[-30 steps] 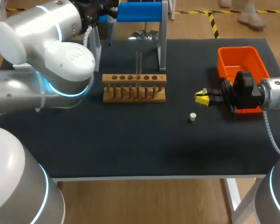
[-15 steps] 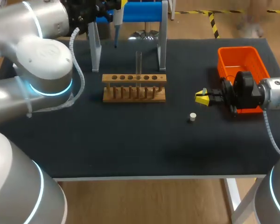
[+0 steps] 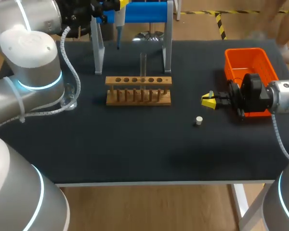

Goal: Invert the test tube, pick up the pipette, mount the tip to pipette, aspirate from beaker and dispense into the tube, eject the tip, return the pipette, and cap with the stopper.

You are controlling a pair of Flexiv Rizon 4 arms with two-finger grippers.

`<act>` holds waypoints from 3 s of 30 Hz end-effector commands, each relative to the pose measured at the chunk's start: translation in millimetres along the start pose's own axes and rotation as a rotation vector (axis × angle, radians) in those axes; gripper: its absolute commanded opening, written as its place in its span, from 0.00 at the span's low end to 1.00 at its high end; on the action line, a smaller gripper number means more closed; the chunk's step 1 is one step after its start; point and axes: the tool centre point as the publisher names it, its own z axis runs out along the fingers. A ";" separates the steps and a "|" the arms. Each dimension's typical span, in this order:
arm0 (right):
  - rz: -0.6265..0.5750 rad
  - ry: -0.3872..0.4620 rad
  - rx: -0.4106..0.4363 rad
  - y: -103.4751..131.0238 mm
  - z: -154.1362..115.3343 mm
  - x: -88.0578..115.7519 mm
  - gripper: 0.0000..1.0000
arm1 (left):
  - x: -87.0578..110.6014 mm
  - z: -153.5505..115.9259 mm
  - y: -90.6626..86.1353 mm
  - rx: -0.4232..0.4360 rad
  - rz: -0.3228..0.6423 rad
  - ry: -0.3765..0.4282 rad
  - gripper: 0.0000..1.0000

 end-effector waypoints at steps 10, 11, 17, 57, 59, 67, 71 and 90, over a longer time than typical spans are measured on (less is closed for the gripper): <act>-0.001 -0.001 0.001 0.0 0.0 0.6 0.00 | 10.1 -5.1 -7.1 0.051 0.002 0.066 0.00; -0.001 -0.001 0.001 0.0 0.0 0.6 0.00 | 14.4 -5.4 -9.8 0.057 0.008 0.080 0.00; -0.001 -0.001 0.001 0.0 0.0 0.6 0.00 | 33.3 -3.5 -17.8 0.060 -0.022 0.113 0.00; -0.001 -0.001 0.001 0.0 0.0 0.6 0.00 | 141.5 -1.5 -44.4 0.104 -0.057 0.229 0.00; -0.001 -0.001 0.001 0.0 0.0 0.6 0.00 | 141.8 -1.7 -45.3 0.106 -0.057 0.232 0.00; -0.001 -0.001 0.001 0.0 0.0 0.6 0.00 | 141.1 -1.4 -49.7 0.110 -0.052 0.236 0.00; -0.001 -0.001 0.001 0.0 0.0 0.6 0.00 | 140.7 -1.6 -51.0 0.106 -0.050 0.237 0.00; -0.001 -0.001 0.001 0.0 0.0 0.6 0.00 | 140.9 -5.3 -56.2 0.107 -0.033 0.237 0.00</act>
